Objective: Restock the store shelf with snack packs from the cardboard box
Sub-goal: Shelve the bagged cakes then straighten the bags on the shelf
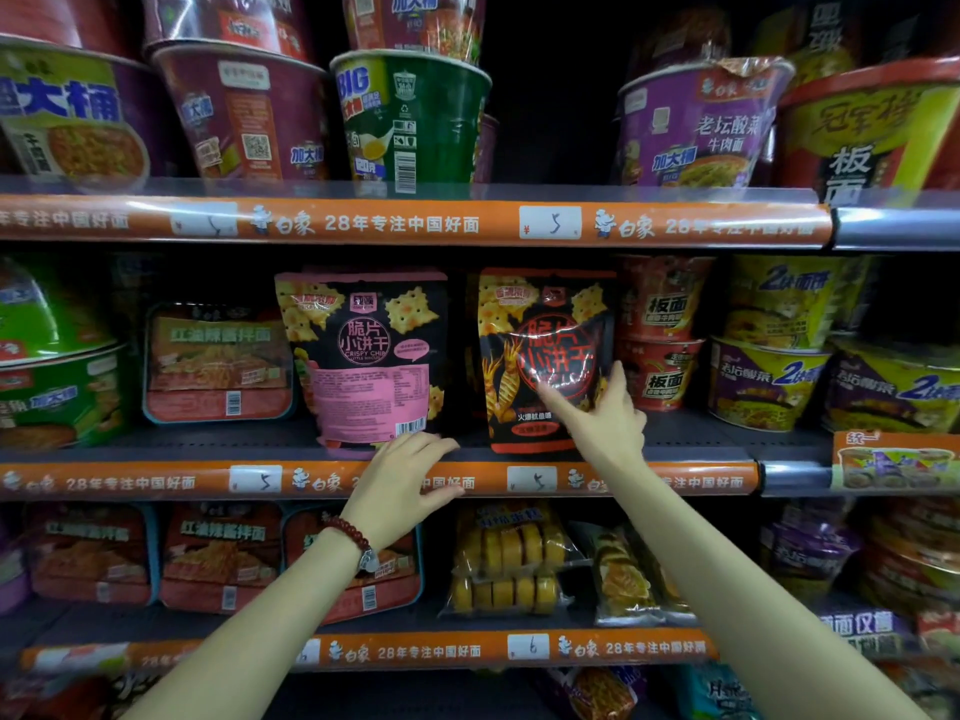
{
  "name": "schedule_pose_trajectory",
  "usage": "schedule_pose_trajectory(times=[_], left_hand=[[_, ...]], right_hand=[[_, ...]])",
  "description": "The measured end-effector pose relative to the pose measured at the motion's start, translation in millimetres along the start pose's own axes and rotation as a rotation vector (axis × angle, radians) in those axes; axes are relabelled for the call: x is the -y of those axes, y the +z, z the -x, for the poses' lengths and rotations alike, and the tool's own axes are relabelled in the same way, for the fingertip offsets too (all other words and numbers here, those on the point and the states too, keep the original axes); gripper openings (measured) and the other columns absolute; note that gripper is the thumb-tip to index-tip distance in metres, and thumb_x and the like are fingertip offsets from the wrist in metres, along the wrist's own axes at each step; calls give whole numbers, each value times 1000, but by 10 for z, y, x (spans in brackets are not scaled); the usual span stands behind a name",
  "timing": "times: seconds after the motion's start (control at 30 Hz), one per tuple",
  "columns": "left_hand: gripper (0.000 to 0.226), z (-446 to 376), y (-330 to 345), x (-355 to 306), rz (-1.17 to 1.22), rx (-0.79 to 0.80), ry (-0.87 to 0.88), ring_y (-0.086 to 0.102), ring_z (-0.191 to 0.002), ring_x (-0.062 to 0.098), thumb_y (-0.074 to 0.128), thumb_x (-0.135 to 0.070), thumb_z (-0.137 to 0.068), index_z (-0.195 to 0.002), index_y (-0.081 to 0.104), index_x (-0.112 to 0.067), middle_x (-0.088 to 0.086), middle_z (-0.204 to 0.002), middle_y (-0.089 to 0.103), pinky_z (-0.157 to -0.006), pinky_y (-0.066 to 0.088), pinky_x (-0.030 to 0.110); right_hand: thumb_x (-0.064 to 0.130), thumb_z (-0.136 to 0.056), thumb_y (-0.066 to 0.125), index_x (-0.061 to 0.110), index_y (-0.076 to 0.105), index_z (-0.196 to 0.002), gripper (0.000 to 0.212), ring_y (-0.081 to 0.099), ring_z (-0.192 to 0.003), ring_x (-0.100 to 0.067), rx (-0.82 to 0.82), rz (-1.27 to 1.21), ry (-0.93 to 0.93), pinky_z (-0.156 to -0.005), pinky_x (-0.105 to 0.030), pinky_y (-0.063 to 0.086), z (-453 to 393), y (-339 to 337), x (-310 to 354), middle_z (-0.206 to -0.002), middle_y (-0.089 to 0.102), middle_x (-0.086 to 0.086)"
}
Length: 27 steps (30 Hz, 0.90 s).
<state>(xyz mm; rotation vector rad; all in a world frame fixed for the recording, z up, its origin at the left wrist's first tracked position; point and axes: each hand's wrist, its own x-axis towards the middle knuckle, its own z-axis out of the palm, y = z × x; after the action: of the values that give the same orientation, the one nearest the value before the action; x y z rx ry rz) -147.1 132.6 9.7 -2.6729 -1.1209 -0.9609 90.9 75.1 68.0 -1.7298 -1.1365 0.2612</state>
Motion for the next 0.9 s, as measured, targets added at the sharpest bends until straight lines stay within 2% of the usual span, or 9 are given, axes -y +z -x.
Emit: schedule_pose_trajectory(times=[0.13, 0.27, 0.4, 0.5, 0.63, 0.73, 0.9], left_hand=[[54, 5, 13, -7, -1, -23, 4, 46, -122, 15, 64, -45, -83, -130, 52, -22, -3, -126, 55, -104, 32, 29], [54, 4, 15, 1, 0, -32, 2, 46, -122, 15, 65, -45, -82, -130, 53, -21, -3, -126, 55, -104, 31, 28], [54, 3, 20, 5, -4, -31, 7, 46, -121, 14, 63, -46, -83, -130, 52, -22, -3, -125, 55, -104, 31, 26], [54, 6, 22, 9, -5, -31, 11, 46, -121, 14, 63, -47, -83, -130, 52, -23, -4, -125, 55, -104, 31, 27], [53, 11, 27, 6, -2, -35, 12, 45, -122, 14, 63, -46, -83, -130, 51, -23, -3, -125, 55, -104, 31, 28], [53, 8, 35, 8, -8, -38, 16, 46, -122, 15, 62, -46, -84, -130, 51, -23, -3, -126, 55, -104, 30, 28], [53, 11, 41, 0, -10, -41, 16, 46, -122, 16, 62, -45, -84, -130, 51, -21, -1, -126, 55, -104, 31, 30]], right_hand=[[52, -69, 79, 22, 5, -154, 117, 32, -141, -28, 129, -161, -26, -114, -44, 32, -138, -205, -85, -156, 30, -6], [51, -60, 86, 19, 5, -154, 128, 35, -140, -28, 4, -157, -33, -112, -43, 35, -105, -143, -78, -154, 35, -10], [50, -64, 84, 14, 2, -155, 127, 35, -138, -32, -121, -103, -87, -104, -42, 38, -9, 36, 20, -152, 29, -15], [46, -64, 85, 16, 1, -155, 127, 35, -137, -32, -24, -84, -99, -103, -42, 39, -36, 88, 62, -153, 25, -14], [27, -63, 90, 20, 6, -154, 124, 39, -137, -27, 179, -124, -95, -108, -39, 36, -128, -45, -24, -150, 39, -6], [19, -63, 90, 18, 14, -151, 116, 44, -132, -30, 144, -86, -134, -104, -39, 39, -131, -90, -38, -143, 47, -10], [18, -61, 91, 10, 21, -145, 109, 46, -129, -33, 86, -35, -178, -100, -41, 43, -64, -47, -87, -139, 50, -16]])
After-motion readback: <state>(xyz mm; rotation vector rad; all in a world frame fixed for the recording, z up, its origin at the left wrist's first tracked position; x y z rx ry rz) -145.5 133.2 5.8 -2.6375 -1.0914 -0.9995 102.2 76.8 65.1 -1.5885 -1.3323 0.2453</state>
